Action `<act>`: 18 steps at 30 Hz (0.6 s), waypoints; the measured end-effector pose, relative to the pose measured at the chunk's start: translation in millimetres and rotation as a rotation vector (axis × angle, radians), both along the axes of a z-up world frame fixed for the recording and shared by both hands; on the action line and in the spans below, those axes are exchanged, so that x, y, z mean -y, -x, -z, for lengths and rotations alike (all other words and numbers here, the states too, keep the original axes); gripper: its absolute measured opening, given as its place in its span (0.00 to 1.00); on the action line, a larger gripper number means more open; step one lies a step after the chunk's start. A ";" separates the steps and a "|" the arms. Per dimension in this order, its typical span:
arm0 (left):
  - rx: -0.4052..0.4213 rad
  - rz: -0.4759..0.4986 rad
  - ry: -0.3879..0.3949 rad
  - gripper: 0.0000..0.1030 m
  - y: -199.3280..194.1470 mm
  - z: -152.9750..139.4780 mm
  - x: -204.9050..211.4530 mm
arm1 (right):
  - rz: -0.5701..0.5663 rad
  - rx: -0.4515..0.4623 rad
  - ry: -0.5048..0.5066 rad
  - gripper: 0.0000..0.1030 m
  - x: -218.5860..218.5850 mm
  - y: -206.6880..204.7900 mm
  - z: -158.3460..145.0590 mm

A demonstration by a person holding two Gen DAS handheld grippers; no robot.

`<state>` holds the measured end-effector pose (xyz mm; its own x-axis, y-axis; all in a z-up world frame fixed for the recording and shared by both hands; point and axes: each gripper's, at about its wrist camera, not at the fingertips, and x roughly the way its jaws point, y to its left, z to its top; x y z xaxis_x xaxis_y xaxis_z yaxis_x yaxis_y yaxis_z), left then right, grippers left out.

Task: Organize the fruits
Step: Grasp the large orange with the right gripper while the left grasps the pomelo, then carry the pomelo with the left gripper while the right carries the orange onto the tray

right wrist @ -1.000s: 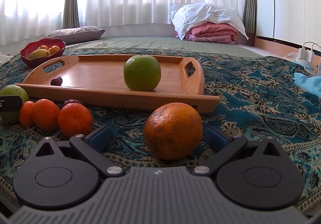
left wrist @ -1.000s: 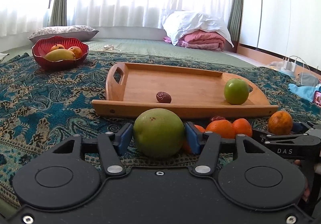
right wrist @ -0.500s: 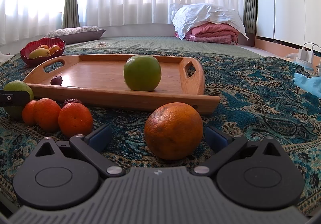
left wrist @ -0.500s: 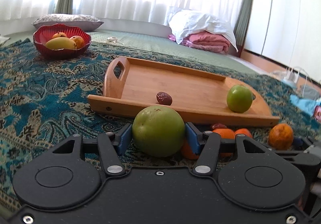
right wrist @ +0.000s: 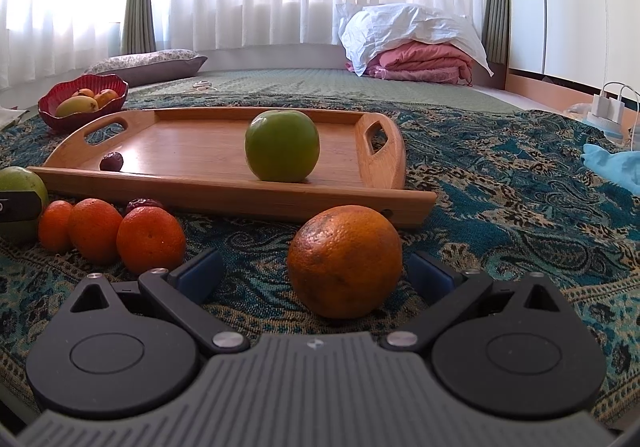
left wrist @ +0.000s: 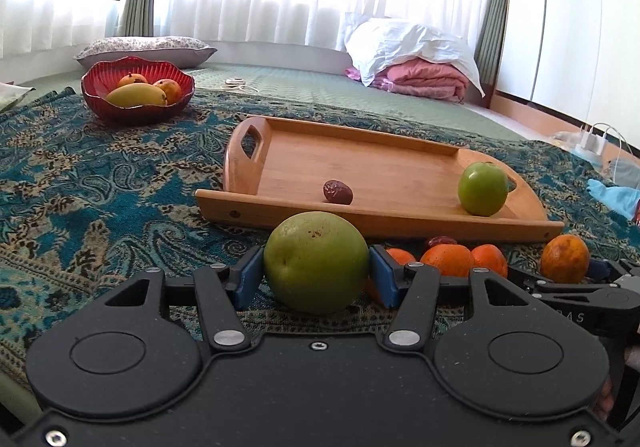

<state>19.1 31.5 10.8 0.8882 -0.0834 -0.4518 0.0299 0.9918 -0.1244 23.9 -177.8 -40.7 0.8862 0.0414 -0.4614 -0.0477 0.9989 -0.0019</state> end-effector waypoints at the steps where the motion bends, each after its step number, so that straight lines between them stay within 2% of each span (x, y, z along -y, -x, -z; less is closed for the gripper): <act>1: -0.001 -0.002 0.000 0.53 1.0 -0.5 -0.4 | 0.006 0.000 0.000 1.00 -0.4 0.2 -0.9; 6: -0.005 -0.017 -0.009 0.53 6.1 -3.8 -4.0 | 0.035 0.011 0.010 0.93 -1.9 4.8 -6.3; 8: -0.004 -0.025 -0.013 0.53 7.3 -5.2 -6.1 | 0.046 0.022 0.006 0.84 -1.0 7.4 -10.0; 9: -0.002 -0.028 -0.014 0.53 7.9 -6.1 -7.1 | 0.048 0.025 -0.001 0.76 0.1 8.6 -11.9; 10: 0.000 -0.031 -0.017 0.53 8.3 -7.0 -8.3 | 0.049 0.023 -0.006 0.63 0.9 9.5 -13.6; 12: 0.005 -0.038 -0.025 0.53 8.1 -9.0 -9.3 | 0.067 0.022 0.002 0.53 1.8 10.8 -16.9; 18: 0.034 -0.041 -0.036 0.53 4.0 -19.1 -11.9 | 0.083 0.023 -0.047 0.51 9.9 13.3 -27.3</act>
<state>15.1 43.4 30.0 0.9054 -0.0311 -0.4234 -0.0070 0.9961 -0.0881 10.6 -187.7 -13.4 0.8980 -0.0117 -0.4398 0.0347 0.9984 0.0444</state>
